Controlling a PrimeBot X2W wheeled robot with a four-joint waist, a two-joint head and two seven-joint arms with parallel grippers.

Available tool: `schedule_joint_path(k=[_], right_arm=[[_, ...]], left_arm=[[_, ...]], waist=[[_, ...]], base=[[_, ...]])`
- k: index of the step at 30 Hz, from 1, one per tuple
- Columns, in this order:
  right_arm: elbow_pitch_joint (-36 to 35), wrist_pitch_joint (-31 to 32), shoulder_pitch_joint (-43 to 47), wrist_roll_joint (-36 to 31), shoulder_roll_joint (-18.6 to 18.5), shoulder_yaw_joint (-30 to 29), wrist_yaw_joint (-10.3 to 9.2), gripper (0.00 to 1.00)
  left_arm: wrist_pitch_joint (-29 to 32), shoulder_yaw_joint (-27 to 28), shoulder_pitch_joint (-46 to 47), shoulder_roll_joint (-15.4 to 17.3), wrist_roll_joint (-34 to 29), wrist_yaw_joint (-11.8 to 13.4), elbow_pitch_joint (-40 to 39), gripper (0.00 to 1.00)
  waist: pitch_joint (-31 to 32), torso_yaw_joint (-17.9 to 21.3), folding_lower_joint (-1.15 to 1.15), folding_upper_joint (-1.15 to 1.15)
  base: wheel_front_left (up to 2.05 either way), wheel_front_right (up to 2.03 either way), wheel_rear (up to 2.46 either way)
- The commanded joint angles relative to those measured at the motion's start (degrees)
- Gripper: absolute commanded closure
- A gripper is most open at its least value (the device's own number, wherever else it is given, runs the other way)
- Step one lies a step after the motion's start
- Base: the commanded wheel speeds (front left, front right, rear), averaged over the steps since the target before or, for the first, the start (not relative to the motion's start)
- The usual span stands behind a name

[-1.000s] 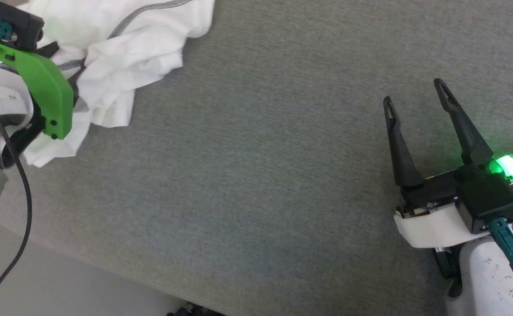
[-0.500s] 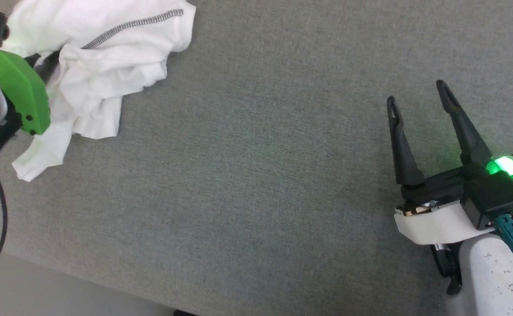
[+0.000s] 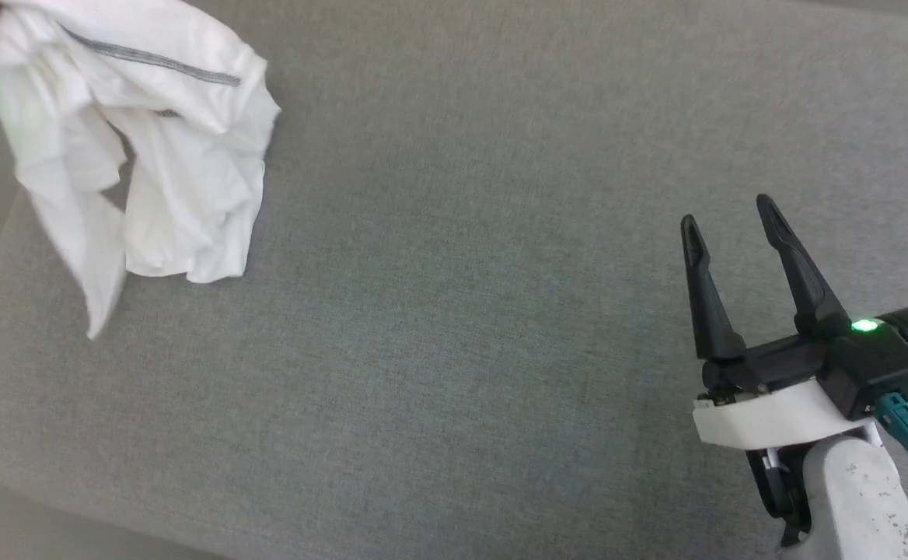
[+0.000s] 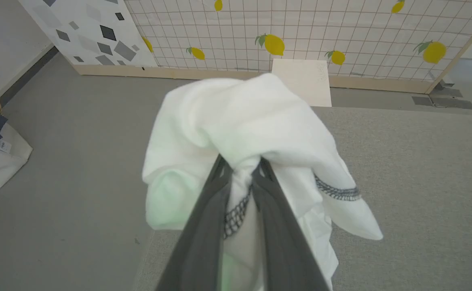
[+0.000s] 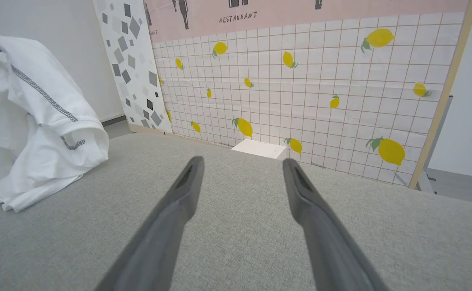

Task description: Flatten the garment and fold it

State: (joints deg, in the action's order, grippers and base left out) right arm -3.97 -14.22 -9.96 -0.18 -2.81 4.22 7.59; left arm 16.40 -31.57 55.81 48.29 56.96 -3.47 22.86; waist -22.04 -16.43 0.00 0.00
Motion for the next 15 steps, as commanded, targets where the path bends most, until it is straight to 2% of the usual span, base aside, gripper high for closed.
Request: schedule_joint_path(k=[1, 5, 8, 10, 15], right_arm=[[0.4, -0.5, 0.9, 0.8, -0.1, -0.3, -0.1, 0.0], [1.2, -0.7, 2.3, 2.0, -0.1, -1.2, -0.1, 0.0], [1.1, -0.7, 3.1, 2.9, -0.1, -2.3, -0.1, 0.0], [0.8, -0.8, 3.6, 3.4, -0.1, -3.2, -0.1, 0.0], [0.4, -0.8, 4.6, 4.6, -0.1, -5.5, -0.1, 0.0]], left_arm=[[-0.1, 1.1, 1.7, 0.6, 1.1, 1.0, -1.4, 1.0], [0.6, 3.2, 3.3, 1.0, 2.6, 3.6, -5.6, 1.0], [0.9, 3.9, 5.3, 1.1, 1.6, 6.6, -8.7, 1.0], [1.4, 4.4, 6.6, -0.4, 2.0, 8.9, -10.8, 1.0], [3.3, 5.2, 10.4, -3.4, 3.4, 12.5, -15.5, 1.0]], waist=[[5.3, 2.5, 0.0, 0.0], [7.9, 4.0, 0.0, 0.0], [9.5, 5.3, 0.0, 0.0], [10.5, 6.0, 0.0, 0.0], [12.7, 8.2, 0.0, 0.0]], base=[[0.0, 0.0, 0.0], [0.0, 0.0, 0.0], [0.0, 0.0, 0.0], [0.0, 0.0, 0.0], [0.0, 0.0, 0.0]])
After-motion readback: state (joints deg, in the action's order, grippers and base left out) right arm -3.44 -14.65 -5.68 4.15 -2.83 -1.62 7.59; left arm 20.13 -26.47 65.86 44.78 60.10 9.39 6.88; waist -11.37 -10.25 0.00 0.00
